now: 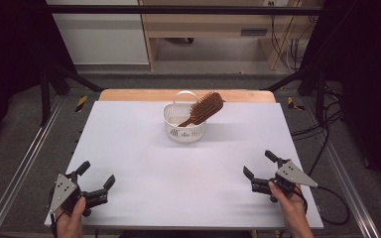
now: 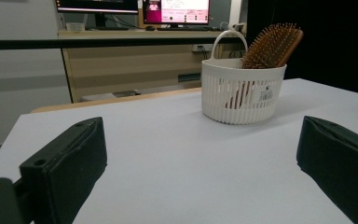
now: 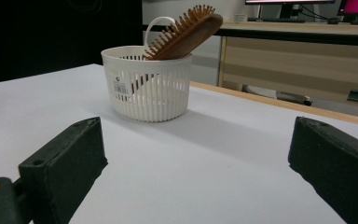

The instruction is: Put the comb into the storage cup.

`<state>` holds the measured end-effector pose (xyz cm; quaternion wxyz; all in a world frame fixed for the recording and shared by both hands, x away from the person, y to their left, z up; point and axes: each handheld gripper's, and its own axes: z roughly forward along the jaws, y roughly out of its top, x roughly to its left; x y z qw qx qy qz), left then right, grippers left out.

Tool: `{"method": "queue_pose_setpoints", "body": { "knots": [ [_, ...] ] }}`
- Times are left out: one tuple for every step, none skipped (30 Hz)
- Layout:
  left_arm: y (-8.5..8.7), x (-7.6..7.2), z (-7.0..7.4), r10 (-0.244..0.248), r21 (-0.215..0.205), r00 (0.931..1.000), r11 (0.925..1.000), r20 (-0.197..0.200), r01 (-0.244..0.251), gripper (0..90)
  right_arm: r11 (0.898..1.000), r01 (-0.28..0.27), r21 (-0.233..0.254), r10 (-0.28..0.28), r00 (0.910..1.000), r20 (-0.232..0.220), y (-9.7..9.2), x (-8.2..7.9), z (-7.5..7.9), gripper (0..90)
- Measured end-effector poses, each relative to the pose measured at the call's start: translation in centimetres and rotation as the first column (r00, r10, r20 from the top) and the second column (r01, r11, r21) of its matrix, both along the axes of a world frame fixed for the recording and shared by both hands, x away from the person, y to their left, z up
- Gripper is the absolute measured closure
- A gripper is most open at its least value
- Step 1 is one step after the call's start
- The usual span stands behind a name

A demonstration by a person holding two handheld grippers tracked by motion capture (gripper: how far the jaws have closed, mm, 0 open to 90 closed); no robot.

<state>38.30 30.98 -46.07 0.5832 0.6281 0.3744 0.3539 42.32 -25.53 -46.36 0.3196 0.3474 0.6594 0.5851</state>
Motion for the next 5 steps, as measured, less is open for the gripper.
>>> {"method": "queue_pose_setpoints", "body": {
  "knots": [
    [-0.05,0.03,-0.03,-0.001,0.001,1.0,1.0,-0.002,0.001,1.8,1.0,-0.004,-0.003,0.004,1.0,-0.003,0.19,0.04,0.02,3.9],
    [-0.09,0.07,-0.07,-0.001,0.002,1.0,1.0,-0.004,0.001,1.8,1.0,-0.008,-0.007,0.008,1.0,-0.003,0.34,0.07,0.04,3.9],
    [-0.13,0.09,-0.1,-0.002,0.003,1.0,1.0,-0.006,0.002,1.8,1.0,-0.011,-0.01,0.011,0.9999,-0.002,0.47,0.12,0.06,3.9],
    [-0.16,0.12,-0.13,-0.003,0.005,1.0,1.0,-0.008,0.003,1.8,1.0,-0.014,-0.008,0.014,0.9999,-0.005,0.59,0.14,0.09,4.2],
    [-0.19,0.13,-0.13,-0.003,0.007,1.0,1.0,-0.009,0.004,1.8,1.0,-0.018,-0.005,0.018,0.9998,-0.008,0.7,0.16,0.09,4.6]
  ]
}}
